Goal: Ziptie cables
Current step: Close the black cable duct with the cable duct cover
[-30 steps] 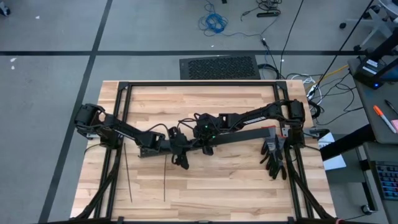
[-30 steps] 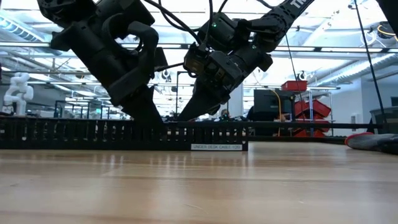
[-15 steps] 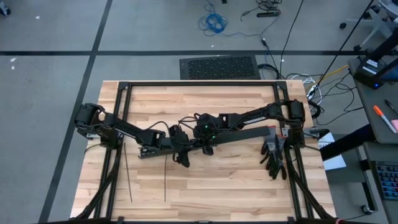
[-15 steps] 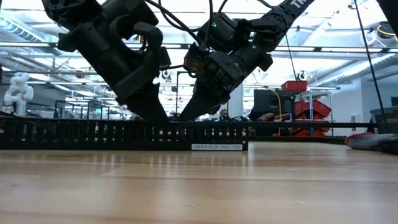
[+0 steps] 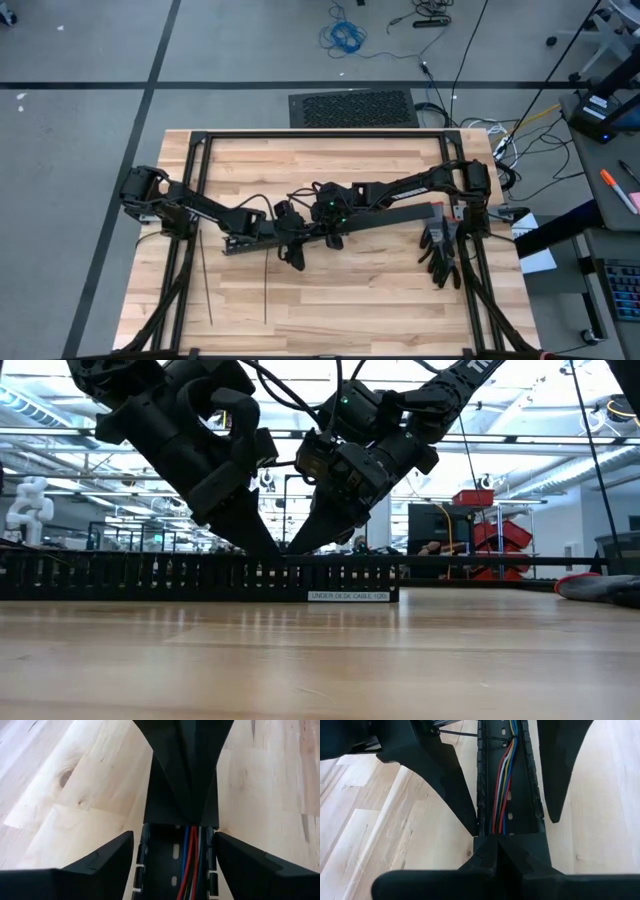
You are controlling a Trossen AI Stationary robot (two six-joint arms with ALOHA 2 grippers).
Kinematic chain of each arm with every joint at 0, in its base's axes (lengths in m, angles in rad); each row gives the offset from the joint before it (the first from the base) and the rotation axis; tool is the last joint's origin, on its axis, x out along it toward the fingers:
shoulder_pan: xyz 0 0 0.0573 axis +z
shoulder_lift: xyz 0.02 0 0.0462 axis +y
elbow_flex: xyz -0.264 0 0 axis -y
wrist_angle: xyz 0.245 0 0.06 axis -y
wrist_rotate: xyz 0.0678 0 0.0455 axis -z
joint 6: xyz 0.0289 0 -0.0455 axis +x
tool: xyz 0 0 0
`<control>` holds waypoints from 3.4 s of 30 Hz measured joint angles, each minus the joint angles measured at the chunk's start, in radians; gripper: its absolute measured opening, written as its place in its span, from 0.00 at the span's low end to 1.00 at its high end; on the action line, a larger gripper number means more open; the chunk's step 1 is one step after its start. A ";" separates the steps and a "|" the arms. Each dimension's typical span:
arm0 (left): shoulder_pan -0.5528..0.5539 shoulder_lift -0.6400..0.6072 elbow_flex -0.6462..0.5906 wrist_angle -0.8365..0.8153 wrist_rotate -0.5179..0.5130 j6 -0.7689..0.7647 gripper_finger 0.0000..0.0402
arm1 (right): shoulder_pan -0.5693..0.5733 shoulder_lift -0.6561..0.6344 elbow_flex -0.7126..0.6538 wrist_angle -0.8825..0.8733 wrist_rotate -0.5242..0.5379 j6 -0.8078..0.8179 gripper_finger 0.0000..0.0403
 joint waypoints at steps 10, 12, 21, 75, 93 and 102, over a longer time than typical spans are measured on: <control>0.002 0.095 -0.001 0.072 0.026 -0.004 0.67 | 0.000 0.000 0.000 0.000 0.000 0.003 0.00; 0.002 0.096 -0.001 0.073 0.026 -0.004 0.67 | 0.000 0.000 0.000 0.000 -0.001 0.004 0.00; 0.000 0.096 -0.001 0.075 0.010 0.001 0.57 | 0.000 0.000 0.000 -0.002 -0.001 0.010 0.00; 0.000 0.098 0.000 0.100 -0.004 -0.013 0.56 | 0.012 -0.122 -0.004 -0.175 0.027 -0.063 0.19; 0.001 0.098 0.000 0.097 -0.005 -0.008 0.56 | 0.004 -0.054 0.003 -0.086 0.043 -0.067 0.00; 0.001 0.096 -0.001 0.093 -0.006 -0.007 0.56 | 0.003 -0.027 0.000 0.001 -0.003 -0.056 0.00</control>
